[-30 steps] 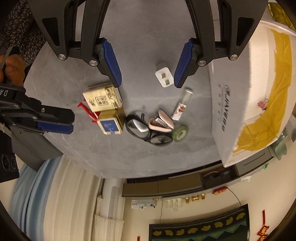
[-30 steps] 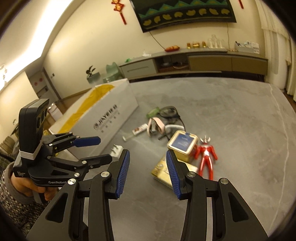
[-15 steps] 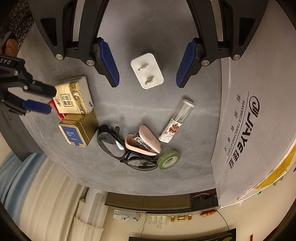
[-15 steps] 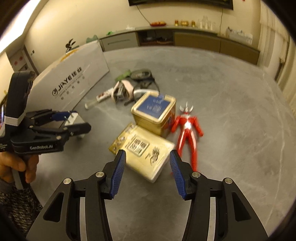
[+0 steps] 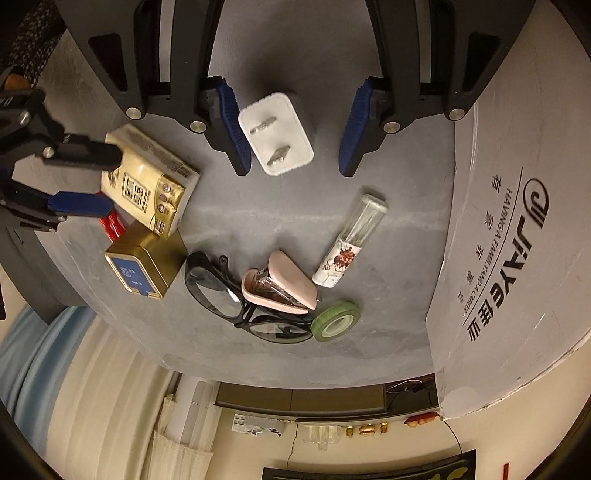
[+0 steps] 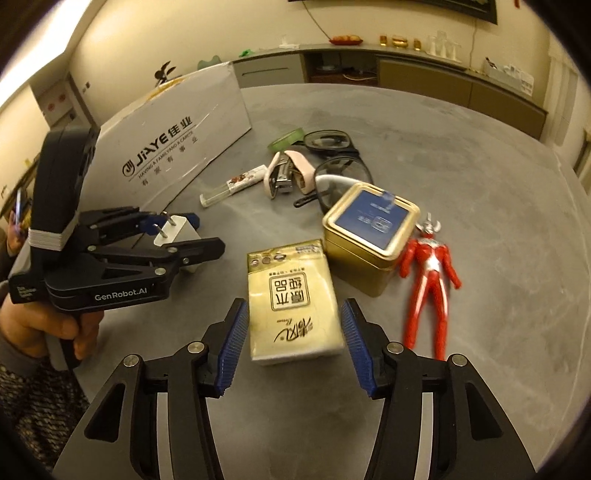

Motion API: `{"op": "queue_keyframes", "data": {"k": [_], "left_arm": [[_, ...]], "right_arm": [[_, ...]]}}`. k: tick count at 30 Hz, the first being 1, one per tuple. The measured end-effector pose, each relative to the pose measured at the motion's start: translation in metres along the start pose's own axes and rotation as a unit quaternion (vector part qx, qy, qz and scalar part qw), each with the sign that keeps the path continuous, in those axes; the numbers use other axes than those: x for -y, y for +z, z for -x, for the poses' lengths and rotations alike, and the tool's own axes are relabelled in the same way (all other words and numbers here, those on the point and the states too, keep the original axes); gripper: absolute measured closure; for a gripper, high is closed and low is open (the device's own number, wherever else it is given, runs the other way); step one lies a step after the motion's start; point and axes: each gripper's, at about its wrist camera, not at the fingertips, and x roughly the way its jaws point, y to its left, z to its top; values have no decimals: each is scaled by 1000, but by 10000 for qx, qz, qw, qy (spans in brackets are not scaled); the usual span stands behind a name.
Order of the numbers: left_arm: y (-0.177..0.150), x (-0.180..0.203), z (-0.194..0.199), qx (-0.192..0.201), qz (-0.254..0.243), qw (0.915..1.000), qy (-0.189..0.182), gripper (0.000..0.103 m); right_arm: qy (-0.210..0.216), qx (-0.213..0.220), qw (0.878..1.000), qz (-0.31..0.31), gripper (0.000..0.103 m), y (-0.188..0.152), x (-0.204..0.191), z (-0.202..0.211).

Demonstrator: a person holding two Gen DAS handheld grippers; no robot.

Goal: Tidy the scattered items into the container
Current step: 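Grasp the white charger plug with the left tool while the right tool grasps the cream tissue pack, then lift the charger and tissue pack and carry both over the white box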

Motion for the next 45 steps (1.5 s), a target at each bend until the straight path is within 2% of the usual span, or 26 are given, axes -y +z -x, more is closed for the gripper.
{"op": "queue_keyframes", "data": {"k": [2, 3, 11, 12, 13, 14, 19, 36, 45], "left_arm": [[2, -3, -1, 41, 50, 10000, -25, 61], [2, -4, -1, 52, 66, 10000, -30, 62], [2, 3, -3, 122, -55, 9999, 73, 59], [3, 3, -3, 124, -80, 9999, 72, 62], [3, 3, -3, 127, -88, 9999, 73, 73], [3, 2, -3, 121, -77, 9999, 64, 75], [4, 0, -1, 155, -12, 9999, -27, 76], [20, 13, 45, 745, -9, 9963, -430, 76], [25, 18, 79, 1315, -207, 9899, -485, 76]], "right_arm": [[-59, -19, 9999, 91, 47, 2, -3, -7], [-67, -51, 9999, 108, 46, 3, -5, -10], [-131, -191, 9996, 173, 46, -2, -11, -22], [-131, -179, 9996, 144, 46, -2, -11, -22], [-117, -174, 9997, 112, 48, -2, -11, -22], [-85, -185, 9998, 67, 48, -1, -10, -21], [-88, -153, 9998, -75, 49, 0, -6, -16], [53, 260, 9991, -329, 49, 9, -5, 12], [63, 471, 9984, -299, 49, 12, -11, 25]]}}
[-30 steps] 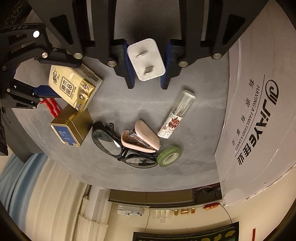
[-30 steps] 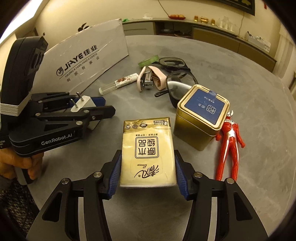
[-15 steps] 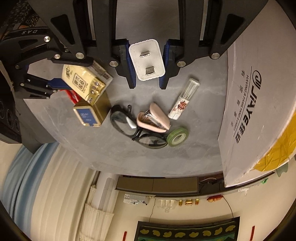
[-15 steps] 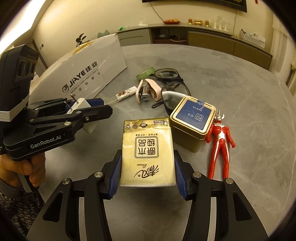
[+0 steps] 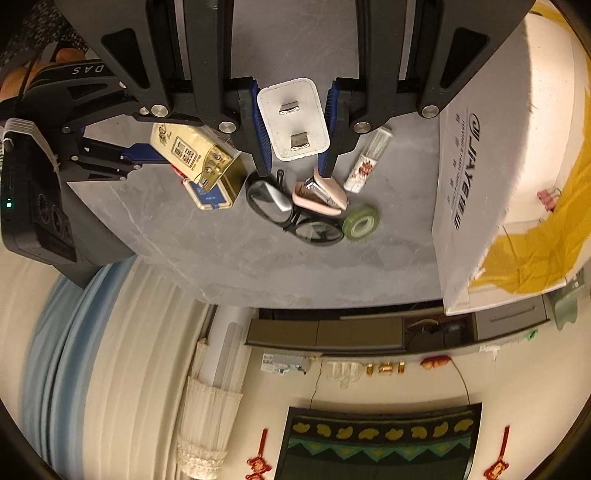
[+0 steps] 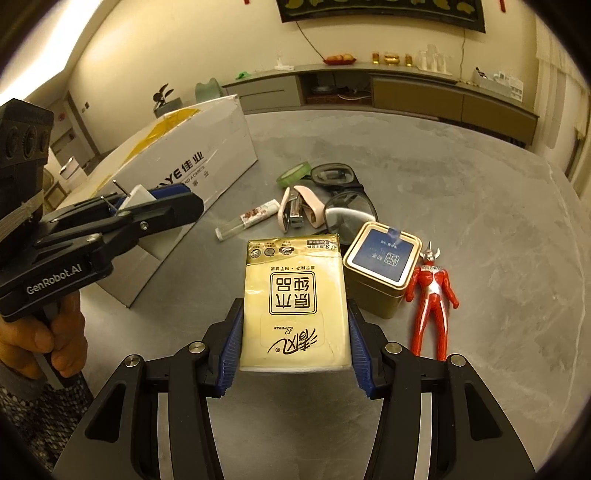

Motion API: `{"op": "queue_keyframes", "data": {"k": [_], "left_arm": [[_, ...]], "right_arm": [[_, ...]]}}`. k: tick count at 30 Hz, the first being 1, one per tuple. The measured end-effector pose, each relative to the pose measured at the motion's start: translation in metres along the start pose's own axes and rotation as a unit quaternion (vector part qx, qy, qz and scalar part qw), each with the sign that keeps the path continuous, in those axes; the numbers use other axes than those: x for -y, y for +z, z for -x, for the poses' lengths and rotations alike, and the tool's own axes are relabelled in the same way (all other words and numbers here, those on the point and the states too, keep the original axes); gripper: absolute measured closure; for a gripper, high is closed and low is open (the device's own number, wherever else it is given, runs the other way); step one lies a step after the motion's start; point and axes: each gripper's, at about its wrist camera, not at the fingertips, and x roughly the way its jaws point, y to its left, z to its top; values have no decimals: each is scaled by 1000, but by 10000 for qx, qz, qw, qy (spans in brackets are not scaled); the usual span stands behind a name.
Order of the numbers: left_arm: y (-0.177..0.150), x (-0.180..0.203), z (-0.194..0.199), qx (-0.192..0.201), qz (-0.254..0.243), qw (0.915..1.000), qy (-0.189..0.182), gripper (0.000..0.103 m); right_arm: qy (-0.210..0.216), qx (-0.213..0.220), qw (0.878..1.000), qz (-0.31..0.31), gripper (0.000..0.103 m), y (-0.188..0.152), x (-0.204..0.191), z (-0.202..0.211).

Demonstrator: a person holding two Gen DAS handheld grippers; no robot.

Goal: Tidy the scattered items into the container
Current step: 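Lift the charger and tissue pack and carry both over the white box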

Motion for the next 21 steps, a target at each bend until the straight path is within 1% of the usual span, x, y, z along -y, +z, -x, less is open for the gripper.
{"op": "queue_keyframes", "data": {"k": [6, 12, 21], "left_arm": [[6, 3, 17, 297, -130, 9995, 5, 76], [14, 2, 33, 560, -131, 9983, 19, 76], [24, -13, 58, 923, -41, 9956, 130, 76]], "right_arm": [[12, 129, 9999, 12, 49, 3, -3, 7], [83, 293, 9995, -20, 49, 10, -8, 14], [237, 582, 9980, 50, 49, 25, -34, 29]]}}
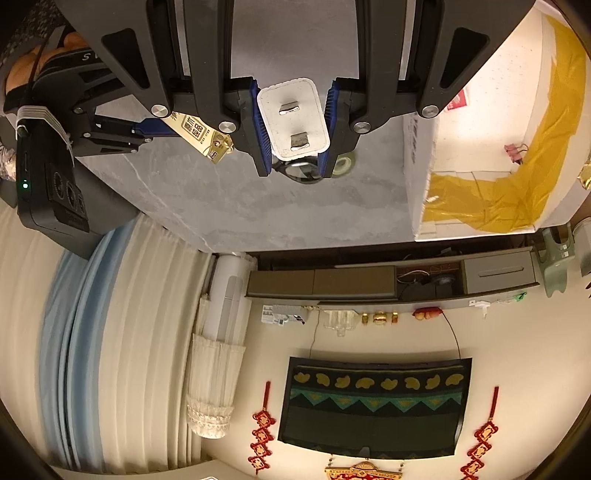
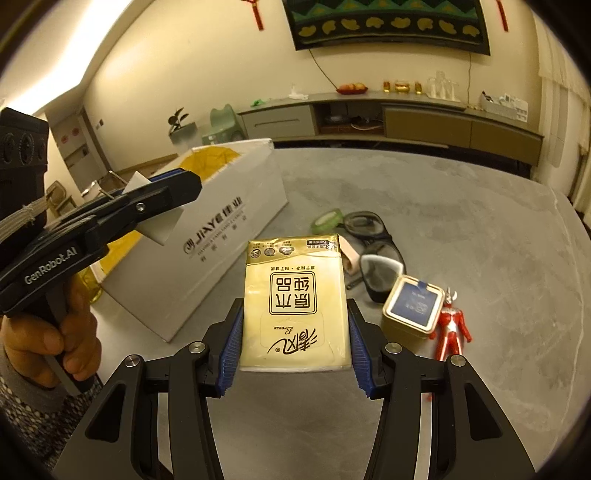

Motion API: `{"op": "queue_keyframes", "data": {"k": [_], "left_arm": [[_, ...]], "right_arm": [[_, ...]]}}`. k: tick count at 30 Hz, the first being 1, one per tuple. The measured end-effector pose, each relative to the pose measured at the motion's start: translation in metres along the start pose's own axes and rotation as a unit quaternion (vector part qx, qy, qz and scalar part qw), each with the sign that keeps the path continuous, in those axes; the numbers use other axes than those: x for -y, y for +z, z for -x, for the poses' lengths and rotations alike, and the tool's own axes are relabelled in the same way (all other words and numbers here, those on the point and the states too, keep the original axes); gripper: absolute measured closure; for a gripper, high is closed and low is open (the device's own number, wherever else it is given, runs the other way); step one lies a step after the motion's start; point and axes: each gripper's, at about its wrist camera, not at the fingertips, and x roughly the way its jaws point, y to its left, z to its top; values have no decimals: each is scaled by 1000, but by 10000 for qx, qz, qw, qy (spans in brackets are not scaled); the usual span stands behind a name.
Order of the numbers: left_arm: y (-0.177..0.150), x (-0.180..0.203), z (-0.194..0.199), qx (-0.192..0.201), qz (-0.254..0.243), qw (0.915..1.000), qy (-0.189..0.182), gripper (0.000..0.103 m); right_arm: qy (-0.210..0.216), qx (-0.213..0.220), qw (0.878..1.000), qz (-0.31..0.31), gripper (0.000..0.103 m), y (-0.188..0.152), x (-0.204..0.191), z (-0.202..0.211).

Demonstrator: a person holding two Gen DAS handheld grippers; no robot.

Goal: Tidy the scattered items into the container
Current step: 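Lift the charger and tissue pack and carry both over the white box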

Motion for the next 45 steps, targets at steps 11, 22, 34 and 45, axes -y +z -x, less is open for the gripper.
{"op": "queue_keyframes", "data": {"k": [11, 22, 34, 45], "left_arm": [[10, -43, 30, 317, 365, 9986, 209, 76], [11, -86, 38, 44, 900, 9943, 570, 76], [16, -114, 55, 9, 1134, 9915, 643, 76], [24, -149, 65, 46, 1408, 9870, 768, 76]], "right_arm": [[225, 224, 9995, -72, 49, 19, -33, 3], [313, 415, 9985, 171, 49, 49, -76, 5], [350, 548, 9955, 686, 49, 85, -124, 5], [410, 503, 9937, 914, 49, 118, -148, -15]]}}
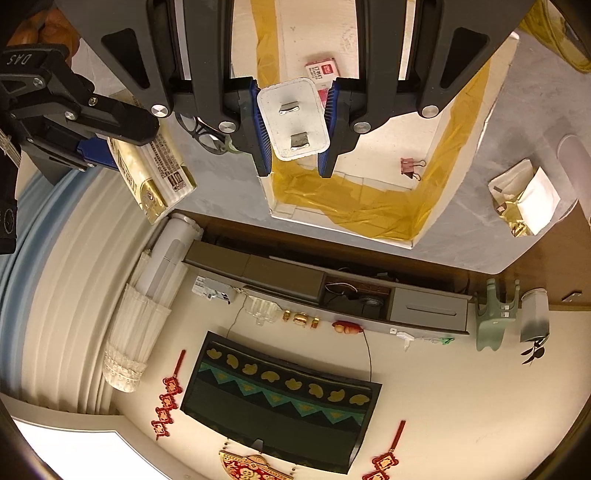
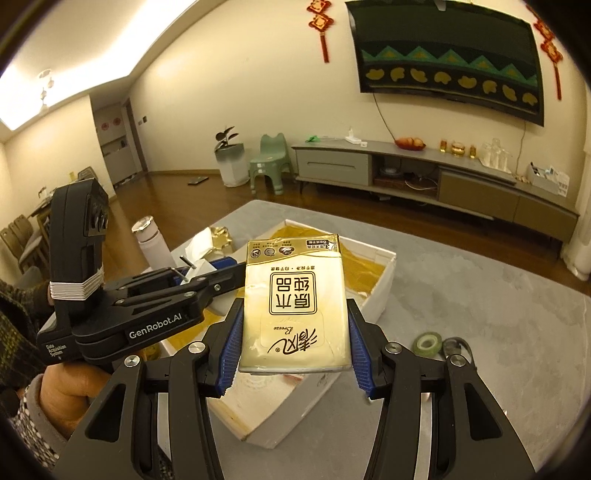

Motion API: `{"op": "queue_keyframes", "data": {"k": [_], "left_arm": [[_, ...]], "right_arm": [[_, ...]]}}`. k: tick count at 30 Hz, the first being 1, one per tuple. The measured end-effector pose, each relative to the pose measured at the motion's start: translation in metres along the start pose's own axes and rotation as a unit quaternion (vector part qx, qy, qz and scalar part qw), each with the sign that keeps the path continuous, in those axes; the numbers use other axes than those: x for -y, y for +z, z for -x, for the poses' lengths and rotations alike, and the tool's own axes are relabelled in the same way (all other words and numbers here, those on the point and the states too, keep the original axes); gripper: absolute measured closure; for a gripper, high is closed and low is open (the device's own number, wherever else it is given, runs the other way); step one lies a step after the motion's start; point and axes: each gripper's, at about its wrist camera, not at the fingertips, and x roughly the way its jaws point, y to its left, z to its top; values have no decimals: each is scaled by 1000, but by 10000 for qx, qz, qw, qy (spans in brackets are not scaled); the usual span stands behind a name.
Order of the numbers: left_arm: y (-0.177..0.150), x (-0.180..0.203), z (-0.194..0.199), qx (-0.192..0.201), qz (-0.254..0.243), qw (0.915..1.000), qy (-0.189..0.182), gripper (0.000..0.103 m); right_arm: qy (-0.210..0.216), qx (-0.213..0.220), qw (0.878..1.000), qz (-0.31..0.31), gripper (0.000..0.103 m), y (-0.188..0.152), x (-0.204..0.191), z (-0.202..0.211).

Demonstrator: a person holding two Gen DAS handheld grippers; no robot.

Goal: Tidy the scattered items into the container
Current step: 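Lift the charger and tissue pack and carry both over the white box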

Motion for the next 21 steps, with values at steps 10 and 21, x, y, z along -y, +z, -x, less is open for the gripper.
{"op": "queue_keyframes", "data": {"k": [10, 21], "left_arm": [[15, -21, -9, -45, 108, 9998, 151, 76], [32, -52, -36, -223, 477, 9982, 282, 76]], "right_arm": [[89, -196, 9998, -10, 49, 19, -1, -26], [83, -396, 9992, -6, 49, 36, 4, -53]]}}
